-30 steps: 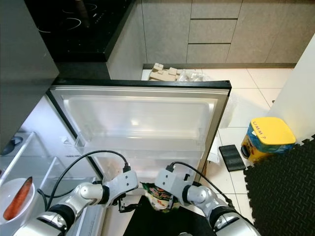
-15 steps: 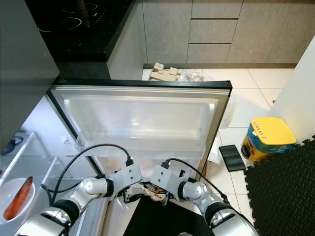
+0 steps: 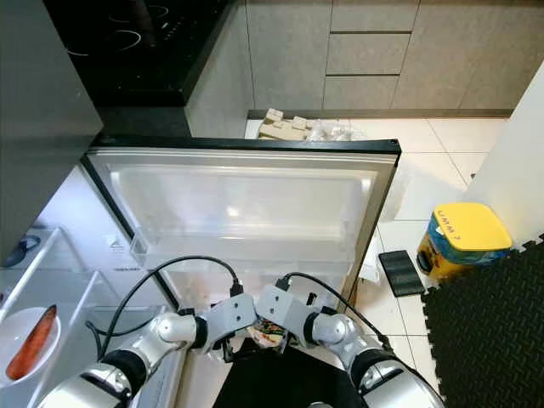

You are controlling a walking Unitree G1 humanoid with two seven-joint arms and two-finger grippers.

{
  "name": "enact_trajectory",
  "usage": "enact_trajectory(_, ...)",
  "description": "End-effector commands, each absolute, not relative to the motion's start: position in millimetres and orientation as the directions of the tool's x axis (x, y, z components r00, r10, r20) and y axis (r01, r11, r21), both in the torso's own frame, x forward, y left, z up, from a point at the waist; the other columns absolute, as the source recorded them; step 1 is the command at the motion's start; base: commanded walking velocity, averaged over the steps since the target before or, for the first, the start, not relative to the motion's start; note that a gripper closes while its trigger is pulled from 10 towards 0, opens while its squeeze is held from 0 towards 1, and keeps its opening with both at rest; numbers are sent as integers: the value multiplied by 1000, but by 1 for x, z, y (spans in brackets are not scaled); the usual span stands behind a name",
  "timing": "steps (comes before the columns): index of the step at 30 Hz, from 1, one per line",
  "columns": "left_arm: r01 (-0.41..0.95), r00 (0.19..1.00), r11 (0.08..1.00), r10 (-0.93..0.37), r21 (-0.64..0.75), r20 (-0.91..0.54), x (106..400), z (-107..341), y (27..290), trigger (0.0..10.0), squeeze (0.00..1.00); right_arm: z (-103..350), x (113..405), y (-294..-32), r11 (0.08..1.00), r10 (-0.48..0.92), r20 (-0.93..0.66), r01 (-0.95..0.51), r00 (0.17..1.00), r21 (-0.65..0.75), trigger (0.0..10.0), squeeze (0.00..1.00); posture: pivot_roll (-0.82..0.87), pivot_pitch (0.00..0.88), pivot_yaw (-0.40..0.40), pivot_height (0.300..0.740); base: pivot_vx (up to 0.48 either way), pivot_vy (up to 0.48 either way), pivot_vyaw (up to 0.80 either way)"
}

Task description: Restocking fridge

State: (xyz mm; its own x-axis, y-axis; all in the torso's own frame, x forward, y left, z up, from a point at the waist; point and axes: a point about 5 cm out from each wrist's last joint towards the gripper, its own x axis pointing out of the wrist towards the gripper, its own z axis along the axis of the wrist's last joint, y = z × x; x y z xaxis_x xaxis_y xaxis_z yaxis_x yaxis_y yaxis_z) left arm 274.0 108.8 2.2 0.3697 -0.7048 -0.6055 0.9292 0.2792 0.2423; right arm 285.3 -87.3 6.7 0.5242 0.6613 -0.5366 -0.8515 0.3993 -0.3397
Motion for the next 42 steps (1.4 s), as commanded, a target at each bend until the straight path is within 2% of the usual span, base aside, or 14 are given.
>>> enact_trajectory(1, 949, 314, 226, -707, 219, -633, 264, -6, 98, 10000, 0, 19, 292, -71, 381, 707, -480, -851, 520, -360, 10000, 0, -185, 76, 10, 715, 0, 0, 0)
enact_trajectory(16, 931, 366, 291, -716, 222, -594, 268, -3, 97, 10000, 0, 30, 290, -52, 362, 797, -389, -881, 462, -305, 10000, 0, -182, 74, 5, 715, 0, 0, 0)
enact_trajectory(17, 929, 369, 294, -716, 224, -593, 268, -3, 97, 7216, 0, 30, 290, -52, 360, 800, -387, -883, 459, -302, 10000, 0, -182, 73, 5, 715, 0, 0, 0)
enact_trajectory(18, 929, 369, 294, -716, 224, -593, 268, -3, 97, 7216, 0, 30, 290, -52, 360, 800, -387, -883, 459, -302, 10000, 0, -182, 73, 5, 715, 0, 0, 0)
enact_trajectory(19, 928, 373, 299, -715, 224, -591, 268, -3, 98, 4549, 0, 30, 290, -51, 359, 802, -385, -884, 456, -299, 10000, 0, -182, 74, 6, 715, 0, 0, 0)
enact_trajectory(20, 926, 376, 302, -715, 225, -590, 269, -3, 99, 1255, 0, 31, 290, -51, 358, 805, -383, -885, 454, -297, 10000, 0, -184, 73, 6, 715, 0, 0, 0)
enact_trajectory(22, 926, 378, 304, -714, 225, -589, 269, -3, 99, 1255, 0, 31, 290, -51, 357, 806, -381, -886, 452, -296, 10000, 0, -184, 73, 6, 715, 0, 0, 0)
enact_trajectory(23, 926, 378, 307, -714, 222, -589, 269, -3, 100, 0, 0, 31, 290, -51, 356, 808, -380, -887, 450, -293, 10000, 0, -184, 73, 7, 715, 0, 0, 0)
enact_trajectory(42, 930, 364, 311, -723, 194, -587, 269, -2, 103, 0, 0, 29, 289, -55, 358, 807, -386, -890, 447, -283, 10000, 0, -191, 50, 10, 715, 0, 0, 0)
